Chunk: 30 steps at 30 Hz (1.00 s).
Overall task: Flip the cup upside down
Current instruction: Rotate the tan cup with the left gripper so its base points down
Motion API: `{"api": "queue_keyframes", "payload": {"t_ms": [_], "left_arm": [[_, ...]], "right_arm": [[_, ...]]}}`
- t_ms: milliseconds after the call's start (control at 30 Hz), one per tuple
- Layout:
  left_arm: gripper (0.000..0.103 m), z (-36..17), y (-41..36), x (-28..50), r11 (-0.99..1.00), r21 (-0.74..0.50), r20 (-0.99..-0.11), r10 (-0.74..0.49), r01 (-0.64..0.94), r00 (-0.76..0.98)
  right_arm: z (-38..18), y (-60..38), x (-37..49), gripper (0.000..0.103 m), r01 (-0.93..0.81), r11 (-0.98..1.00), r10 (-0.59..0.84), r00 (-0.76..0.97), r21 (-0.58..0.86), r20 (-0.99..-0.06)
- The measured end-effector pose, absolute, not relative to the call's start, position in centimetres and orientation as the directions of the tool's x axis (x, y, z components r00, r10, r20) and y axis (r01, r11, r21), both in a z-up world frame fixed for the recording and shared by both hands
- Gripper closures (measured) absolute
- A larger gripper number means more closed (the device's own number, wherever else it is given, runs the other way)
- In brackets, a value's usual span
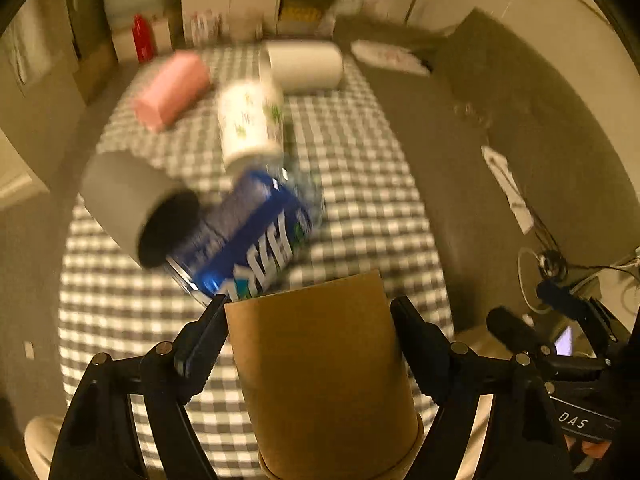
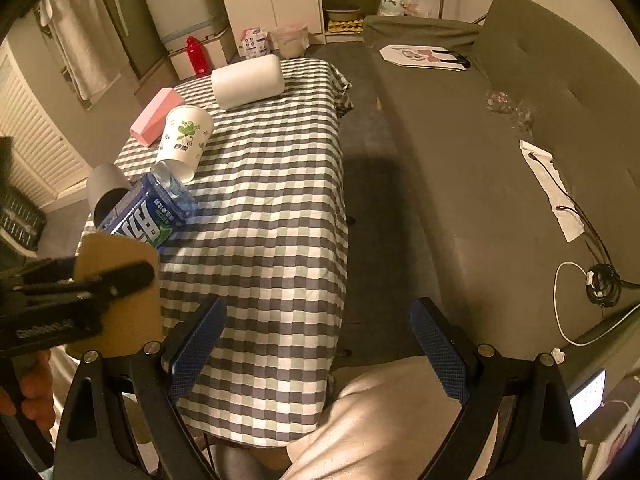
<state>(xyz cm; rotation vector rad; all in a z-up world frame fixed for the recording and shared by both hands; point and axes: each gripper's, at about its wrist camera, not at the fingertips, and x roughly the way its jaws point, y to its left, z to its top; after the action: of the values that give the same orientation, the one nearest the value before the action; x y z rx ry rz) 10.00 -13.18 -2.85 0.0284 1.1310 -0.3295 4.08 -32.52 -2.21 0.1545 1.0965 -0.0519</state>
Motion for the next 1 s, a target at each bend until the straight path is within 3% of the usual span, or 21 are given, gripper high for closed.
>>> {"api": "queue_keyframes", "payload": {"t_ms": [233, 433, 567, 667, 833, 1000], "left_arm": [[0.02, -4.0, -14.5, 5.5, 0.937, 0.077, -0.718, -0.185, 0.341, 0.671], [0.02, -5.6, -15.3, 2.3, 0.909, 0.191, -0.635, -0.173, 0.37, 0.753], [0.021, -5.3, -14.4, 1.3, 0.919, 0.161, -0.639, -0.181, 0.36, 0.747], [0.021, -6.2, -13.1, 1.2, 0.935, 0.052, -0.709, -0.214, 0.352, 0.672], [0.021, -8.1, -12.9, 0.8, 0.933, 0.01, -0.767, -0.223, 0.359, 0.602], [0.023, -8.3, -12.5, 0.8, 0.932, -0.047, -0.756, -0.268, 0.359, 0.597]], "right_arm": [[-2.2, -32.1, 3.5, 0.009, 0.126, 0.988, 0.02, 0.473, 0.09, -0.881], [-2.6, -32.1, 2.9, 0.009, 0.138, 0.986, 0.016, 0.462, 0.089, -0.887], [-2.1, -32.5, 2.7, 0.009, 0.149, 0.986, -0.001, 0.476, 0.08, -0.88], [-1.7, -32.7, 2.6, 0.009, 0.154, 0.985, -0.006, 0.483, 0.078, -0.875], [-1.5, -32.1, 2.3, 0.009, 0.141, 0.986, 0.004, 0.487, 0.083, -0.873], [-1.6, -31.7, 1.9, 0.009, 0.132, 0.987, 0.013, 0.486, 0.088, -0.874]]}}
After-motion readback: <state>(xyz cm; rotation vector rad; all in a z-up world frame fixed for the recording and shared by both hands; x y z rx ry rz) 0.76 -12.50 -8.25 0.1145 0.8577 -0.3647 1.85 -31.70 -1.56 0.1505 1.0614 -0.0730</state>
